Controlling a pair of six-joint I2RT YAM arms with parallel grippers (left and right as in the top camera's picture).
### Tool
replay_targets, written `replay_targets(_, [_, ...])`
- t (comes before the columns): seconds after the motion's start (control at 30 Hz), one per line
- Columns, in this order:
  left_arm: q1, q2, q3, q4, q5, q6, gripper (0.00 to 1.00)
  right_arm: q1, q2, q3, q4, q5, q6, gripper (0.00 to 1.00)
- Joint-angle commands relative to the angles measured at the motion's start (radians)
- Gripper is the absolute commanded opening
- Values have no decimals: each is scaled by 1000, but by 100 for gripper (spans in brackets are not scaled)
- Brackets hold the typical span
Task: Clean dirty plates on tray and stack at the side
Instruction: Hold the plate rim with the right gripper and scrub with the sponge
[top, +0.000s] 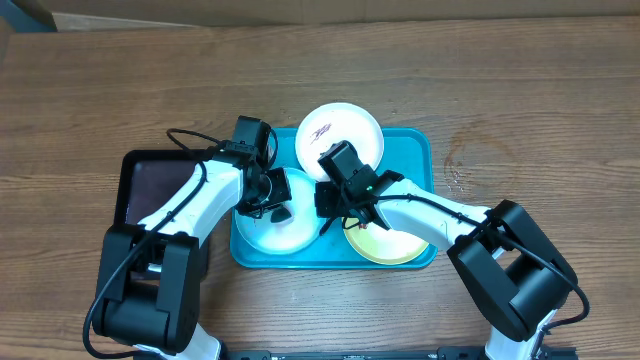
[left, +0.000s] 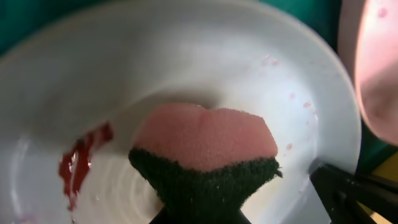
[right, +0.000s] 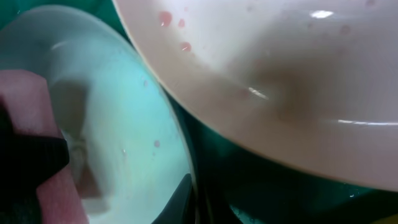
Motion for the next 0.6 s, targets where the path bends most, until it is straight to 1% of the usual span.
replay_targets(0.0, [-6,11,0,2,14,-37,4,4,13,23,-3,-2,3,5])
replay_targets(0.2, [-6,47,-9,-1,-112,-29,4,4,12,50,-41,-2,3,4])
replay_targets(0.3, [-5,90,-9,7,-135,34,4,4,12,50,-47,-2,-1,4])
replay_targets(0.33, [-5,105,-9,7,-135,56,6,4,12,50,-51,-2,-2,4])
replay_targets(0.4, [-4,130,-9,2,-136,98,15,4,12,50,-55,-2,-2,4])
replay_targets(0.43, [-4,137,-9,0,-136,125,26,4,12,50,-55,-2,-2,4])
replay_targets(0.47, [-4,139,-9,-2,-140,142,30,4,12,50,-53,-2,-2,4])
replay_targets(0.57, [-4,137,8,-30,-218,158,29,4,12,50,-49,-2,-1,4])
